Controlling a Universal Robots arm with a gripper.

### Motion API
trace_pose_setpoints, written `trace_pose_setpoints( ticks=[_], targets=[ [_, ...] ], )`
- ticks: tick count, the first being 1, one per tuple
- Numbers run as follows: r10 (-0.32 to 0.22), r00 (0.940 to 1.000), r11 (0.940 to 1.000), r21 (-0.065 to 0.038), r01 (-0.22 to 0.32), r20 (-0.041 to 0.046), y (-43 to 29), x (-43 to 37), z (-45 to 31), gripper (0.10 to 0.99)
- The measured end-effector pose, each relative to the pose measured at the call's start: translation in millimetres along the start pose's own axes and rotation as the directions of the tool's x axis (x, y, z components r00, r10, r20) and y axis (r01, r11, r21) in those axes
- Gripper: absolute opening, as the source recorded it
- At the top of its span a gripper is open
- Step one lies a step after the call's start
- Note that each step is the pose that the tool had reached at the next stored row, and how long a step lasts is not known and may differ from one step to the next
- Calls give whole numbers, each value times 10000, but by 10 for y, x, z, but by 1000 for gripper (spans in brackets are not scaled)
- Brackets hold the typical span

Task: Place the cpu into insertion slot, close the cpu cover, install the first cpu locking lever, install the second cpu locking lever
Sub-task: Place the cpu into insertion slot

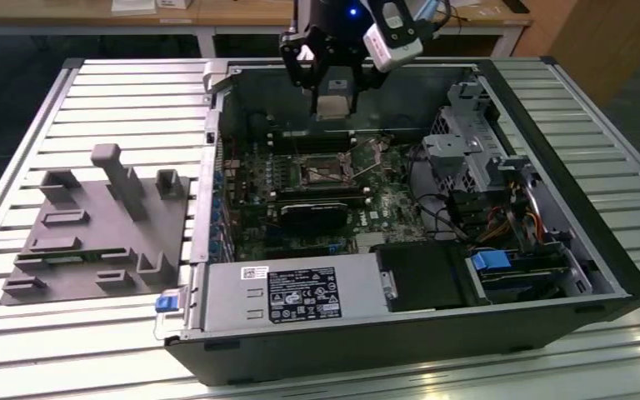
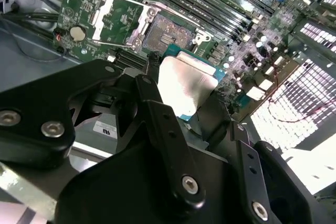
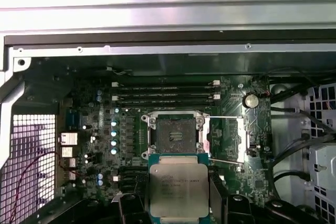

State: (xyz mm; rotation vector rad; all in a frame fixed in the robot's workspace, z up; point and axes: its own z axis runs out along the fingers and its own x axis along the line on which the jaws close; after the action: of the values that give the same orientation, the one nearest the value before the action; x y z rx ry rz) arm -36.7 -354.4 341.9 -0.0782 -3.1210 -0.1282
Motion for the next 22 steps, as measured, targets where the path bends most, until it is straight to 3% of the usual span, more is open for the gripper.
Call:
trace_pose_setpoints(
  ticks=[6, 11, 17, 22],
  targets=[
    [1016, 9948, 9948, -24, -1016, 81, -5, -1, 62, 541],
    [1914, 9814, 9815, -52, -1913, 152, -7, -2, 84, 541],
    [2972, 9545, 9548, -94, -2971, 234, -9, -2, 109, 541],
    [3814, 9240, 9244, -134, -3811, 297, -10, -2, 129, 541]
  ],
)
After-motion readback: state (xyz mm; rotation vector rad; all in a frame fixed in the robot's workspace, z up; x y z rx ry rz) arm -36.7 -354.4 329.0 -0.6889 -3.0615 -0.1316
